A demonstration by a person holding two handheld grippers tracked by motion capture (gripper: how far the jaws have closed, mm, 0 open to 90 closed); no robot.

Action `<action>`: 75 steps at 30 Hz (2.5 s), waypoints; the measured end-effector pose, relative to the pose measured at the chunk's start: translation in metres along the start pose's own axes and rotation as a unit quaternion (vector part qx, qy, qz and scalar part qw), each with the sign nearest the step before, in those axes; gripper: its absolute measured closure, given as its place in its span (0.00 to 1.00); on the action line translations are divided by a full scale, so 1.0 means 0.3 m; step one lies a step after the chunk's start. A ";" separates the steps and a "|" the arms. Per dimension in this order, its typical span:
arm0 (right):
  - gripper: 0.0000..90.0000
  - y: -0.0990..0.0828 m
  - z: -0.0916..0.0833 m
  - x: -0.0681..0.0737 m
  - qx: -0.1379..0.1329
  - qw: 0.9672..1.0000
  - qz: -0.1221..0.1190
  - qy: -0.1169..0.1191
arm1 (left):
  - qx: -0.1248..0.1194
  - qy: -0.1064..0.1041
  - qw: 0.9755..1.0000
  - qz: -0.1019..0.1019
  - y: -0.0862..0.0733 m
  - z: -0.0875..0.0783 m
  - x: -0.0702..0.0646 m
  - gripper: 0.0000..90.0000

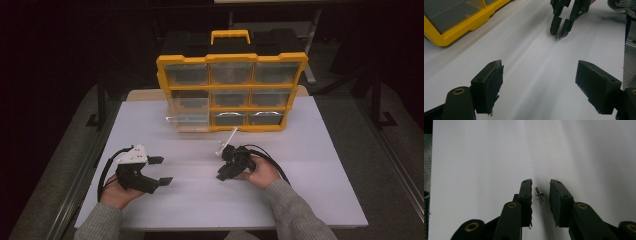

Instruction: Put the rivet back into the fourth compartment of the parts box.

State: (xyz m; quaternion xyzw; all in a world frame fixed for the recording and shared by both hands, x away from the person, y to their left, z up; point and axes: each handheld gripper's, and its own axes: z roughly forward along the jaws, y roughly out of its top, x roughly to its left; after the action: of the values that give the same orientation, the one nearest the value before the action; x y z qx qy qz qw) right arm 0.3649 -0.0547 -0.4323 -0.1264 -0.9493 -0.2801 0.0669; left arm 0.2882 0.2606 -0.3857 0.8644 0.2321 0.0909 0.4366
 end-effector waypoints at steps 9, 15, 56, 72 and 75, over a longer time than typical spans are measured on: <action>0.85 0.004 0.004 0.017 0.010 1.000 -0.010 -0.023 | -0.002 0.001 1.000 -0.002 0.000 0.001 -0.001 0.24; 0.90 0.005 0.005 0.015 0.011 0.999 -0.015 -0.033 | -0.002 0.001 1.000 -0.002 0.000 0.001 -0.002 0.24; 0.91 0.001 -0.050 -0.038 -0.004 1.000 0.006 -0.002 | -0.001 0.001 1.000 -0.003 0.001 -0.002 -0.002 0.24; 0.91 0.036 -0.177 -0.082 -0.031 0.999 0.026 -0.004 | -0.001 0.002 1.000 0.003 0.001 -0.007 0.002 0.24; 0.91 0.041 -0.194 -0.086 -0.034 0.999 0.025 -0.006 | -0.001 0.000 1.000 0.000 0.001 -0.005 0.000 0.24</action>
State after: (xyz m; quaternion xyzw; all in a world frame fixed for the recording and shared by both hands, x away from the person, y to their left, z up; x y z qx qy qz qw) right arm 0.3965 -0.0819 -0.3825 -0.1535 -0.9363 -0.3093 0.0636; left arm 0.2877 0.2615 -0.3845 0.8641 0.2319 0.0913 0.4373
